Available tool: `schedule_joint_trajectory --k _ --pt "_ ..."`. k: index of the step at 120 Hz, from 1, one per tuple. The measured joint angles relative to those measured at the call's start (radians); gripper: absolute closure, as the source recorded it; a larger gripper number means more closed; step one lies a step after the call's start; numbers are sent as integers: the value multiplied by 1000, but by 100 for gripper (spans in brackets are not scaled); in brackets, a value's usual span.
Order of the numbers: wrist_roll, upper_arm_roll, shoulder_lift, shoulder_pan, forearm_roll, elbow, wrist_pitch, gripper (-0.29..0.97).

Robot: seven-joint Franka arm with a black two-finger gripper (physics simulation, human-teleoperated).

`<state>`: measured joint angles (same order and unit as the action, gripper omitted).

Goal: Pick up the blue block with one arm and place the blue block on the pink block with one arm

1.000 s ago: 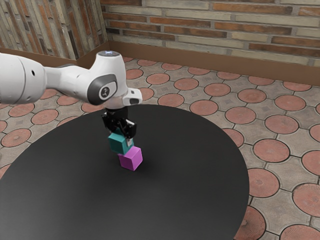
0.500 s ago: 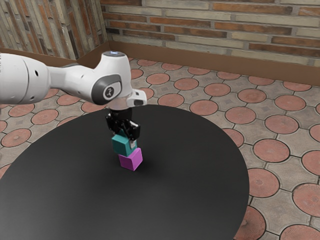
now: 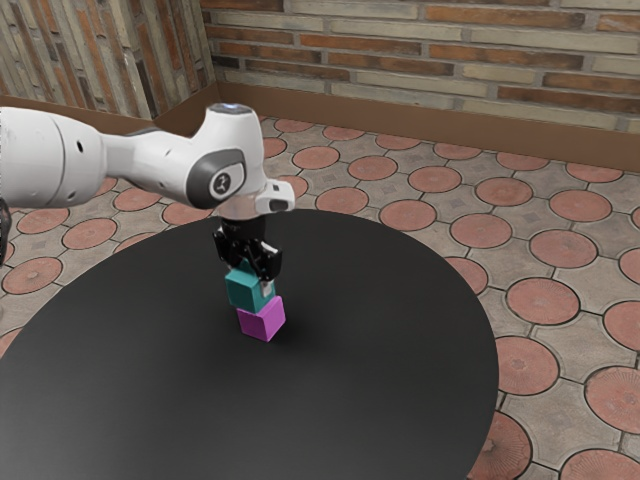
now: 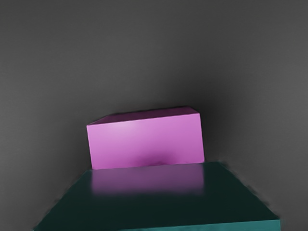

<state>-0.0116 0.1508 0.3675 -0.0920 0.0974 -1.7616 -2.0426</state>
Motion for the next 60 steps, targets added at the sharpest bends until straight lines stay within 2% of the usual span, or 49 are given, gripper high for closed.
schedule_joint_trajectory --k 30,60 --pt "-2 0 22 1 -1 21 3 32" --pt "-9 0 24 2 -7 21 4 11"
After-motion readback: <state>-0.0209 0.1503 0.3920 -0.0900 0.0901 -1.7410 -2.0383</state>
